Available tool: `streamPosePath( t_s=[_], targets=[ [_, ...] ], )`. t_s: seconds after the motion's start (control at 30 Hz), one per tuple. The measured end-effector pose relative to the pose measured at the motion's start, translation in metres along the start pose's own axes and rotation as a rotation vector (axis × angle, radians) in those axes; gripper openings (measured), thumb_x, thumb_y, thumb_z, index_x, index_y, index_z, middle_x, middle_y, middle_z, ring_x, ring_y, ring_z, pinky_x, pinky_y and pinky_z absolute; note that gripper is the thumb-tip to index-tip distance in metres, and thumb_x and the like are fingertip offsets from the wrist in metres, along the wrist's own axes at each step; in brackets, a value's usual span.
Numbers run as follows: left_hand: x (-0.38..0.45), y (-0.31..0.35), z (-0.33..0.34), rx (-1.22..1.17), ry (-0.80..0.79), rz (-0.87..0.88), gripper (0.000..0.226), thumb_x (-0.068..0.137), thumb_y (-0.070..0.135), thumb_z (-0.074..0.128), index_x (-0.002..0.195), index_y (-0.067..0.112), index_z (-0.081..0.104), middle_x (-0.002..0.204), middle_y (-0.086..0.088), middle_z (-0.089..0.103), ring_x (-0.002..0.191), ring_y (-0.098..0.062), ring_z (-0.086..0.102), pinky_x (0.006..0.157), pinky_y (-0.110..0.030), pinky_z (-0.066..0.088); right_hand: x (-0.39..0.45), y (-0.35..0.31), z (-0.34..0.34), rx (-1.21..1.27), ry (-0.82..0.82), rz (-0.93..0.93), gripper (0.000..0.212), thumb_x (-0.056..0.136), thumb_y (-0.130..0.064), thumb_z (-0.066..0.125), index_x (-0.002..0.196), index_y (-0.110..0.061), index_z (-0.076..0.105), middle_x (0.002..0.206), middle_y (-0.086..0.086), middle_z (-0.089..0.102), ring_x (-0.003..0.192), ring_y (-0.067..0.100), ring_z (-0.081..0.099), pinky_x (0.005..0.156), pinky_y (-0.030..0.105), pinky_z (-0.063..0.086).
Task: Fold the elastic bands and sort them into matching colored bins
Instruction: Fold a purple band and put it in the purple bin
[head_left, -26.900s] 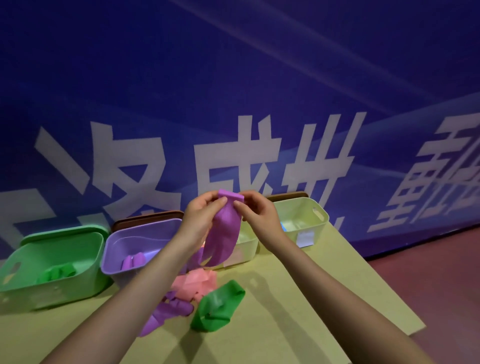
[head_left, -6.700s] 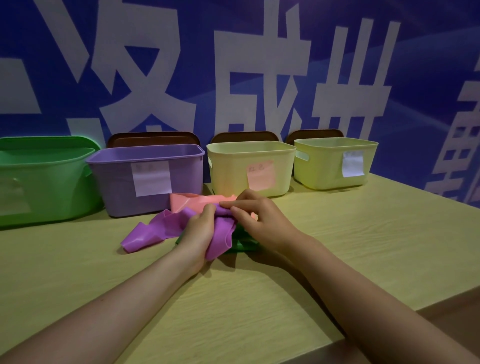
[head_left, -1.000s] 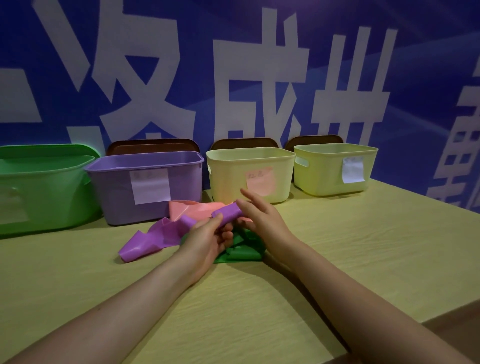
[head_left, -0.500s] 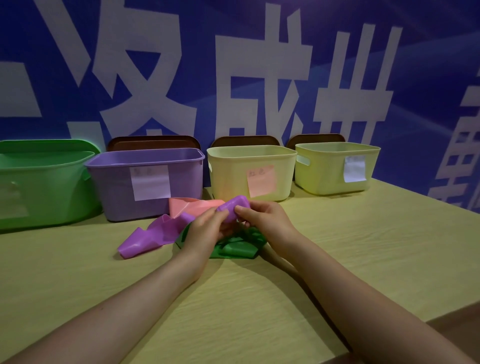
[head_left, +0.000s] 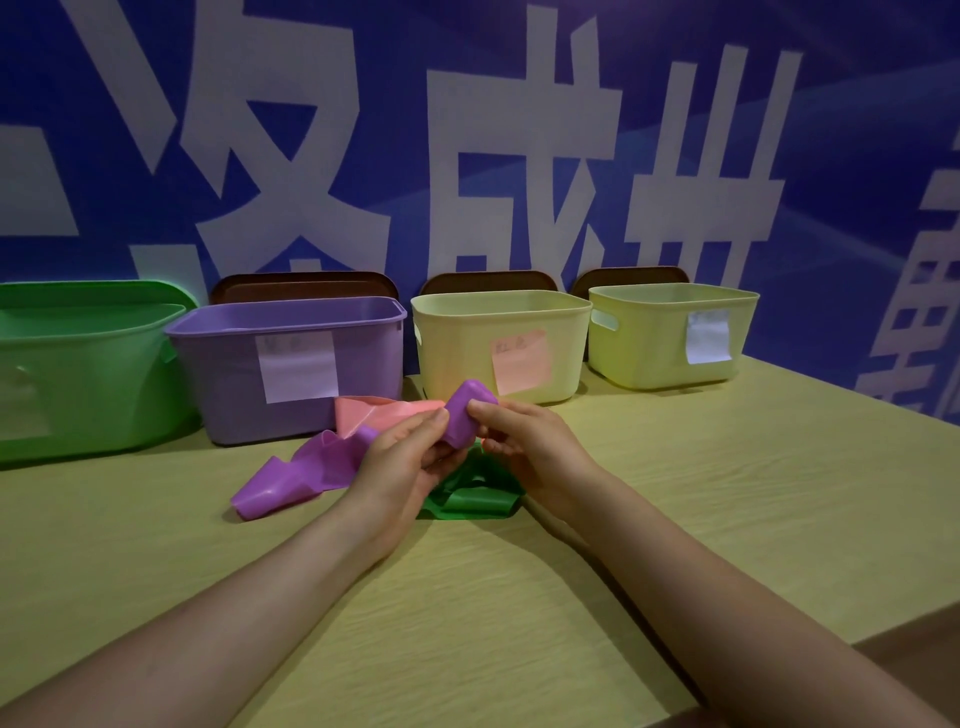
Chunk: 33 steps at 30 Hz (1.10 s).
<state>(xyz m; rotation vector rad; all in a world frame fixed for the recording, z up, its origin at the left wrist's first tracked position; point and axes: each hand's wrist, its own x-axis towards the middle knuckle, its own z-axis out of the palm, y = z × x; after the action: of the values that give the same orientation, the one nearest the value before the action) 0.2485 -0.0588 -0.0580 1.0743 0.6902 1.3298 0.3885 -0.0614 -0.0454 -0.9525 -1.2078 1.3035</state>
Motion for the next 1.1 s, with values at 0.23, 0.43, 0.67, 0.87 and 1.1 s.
streamPosePath(
  t_s=[0.23, 0.43, 0.67, 0.87, 1.1],
  targets=[
    [-0.002, 0.000, -0.005, 0.095, -0.010, -0.035, 0.021, 0.097, 0.014, 0.048, 0.106, 0.008, 0.066, 0.103, -0.014, 0.071, 0.101, -0.023, 0.065, 0.087, -0.032, 0.053, -0.003, -0.001, 0.001, -0.177, 0.053, -0.133, 0.012, 0.089, -0.021, 0.064, 0.096, -0.011, 0.064, 0.090, 0.003, 0.065, 0.081, 0.013, 0.058, 0.068, 0.020, 0.046],
    [-0.001, -0.001, -0.003, 0.216, 0.004, -0.003, 0.020, 0.097, 0.012, 0.049, 0.105, 0.011, 0.067, 0.103, -0.014, 0.071, 0.097, -0.022, 0.067, 0.092, -0.033, 0.052, -0.002, 0.000, 0.006, -0.335, 0.145, -0.253, 0.012, 0.090, -0.019, 0.063, 0.101, -0.013, 0.064, 0.090, -0.001, 0.065, 0.084, 0.007, 0.060, 0.071, 0.014, 0.045],
    [0.001, 0.002, -0.001, 0.175, 0.030, -0.098, 0.018, 0.097, 0.014, 0.049, 0.093, 0.008, 0.066, 0.075, -0.005, 0.064, 0.062, -0.009, 0.058, 0.063, -0.020, 0.047, -0.002, -0.001, 0.008, -0.373, 0.163, -0.300, 0.007, 0.090, -0.017, 0.064, 0.088, -0.015, 0.058, 0.082, 0.003, 0.059, 0.077, 0.012, 0.056, 0.070, 0.019, 0.047],
    [-0.001, 0.006, 0.002, 0.104, 0.007, -0.133, 0.019, 0.097, 0.013, 0.048, 0.088, 0.005, 0.062, 0.062, 0.000, 0.047, 0.049, -0.004, 0.038, 0.050, -0.017, 0.037, -0.003, -0.003, 0.007, -0.312, 0.099, -0.268, 0.012, 0.088, -0.014, 0.065, 0.082, -0.012, 0.055, 0.083, 0.007, 0.057, 0.076, 0.015, 0.053, 0.070, 0.022, 0.046],
    [-0.004, 0.005, -0.001, 0.167, 0.006, -0.095, 0.020, 0.097, 0.019, 0.049, 0.086, 0.009, 0.063, 0.062, 0.000, 0.049, 0.049, -0.006, 0.042, 0.056, -0.023, 0.041, -0.002, -0.004, 0.005, -0.276, 0.076, -0.241, 0.010, 0.088, -0.018, 0.065, 0.085, -0.011, 0.058, 0.079, 0.002, 0.058, 0.070, 0.008, 0.052, 0.068, 0.019, 0.042]
  ],
)
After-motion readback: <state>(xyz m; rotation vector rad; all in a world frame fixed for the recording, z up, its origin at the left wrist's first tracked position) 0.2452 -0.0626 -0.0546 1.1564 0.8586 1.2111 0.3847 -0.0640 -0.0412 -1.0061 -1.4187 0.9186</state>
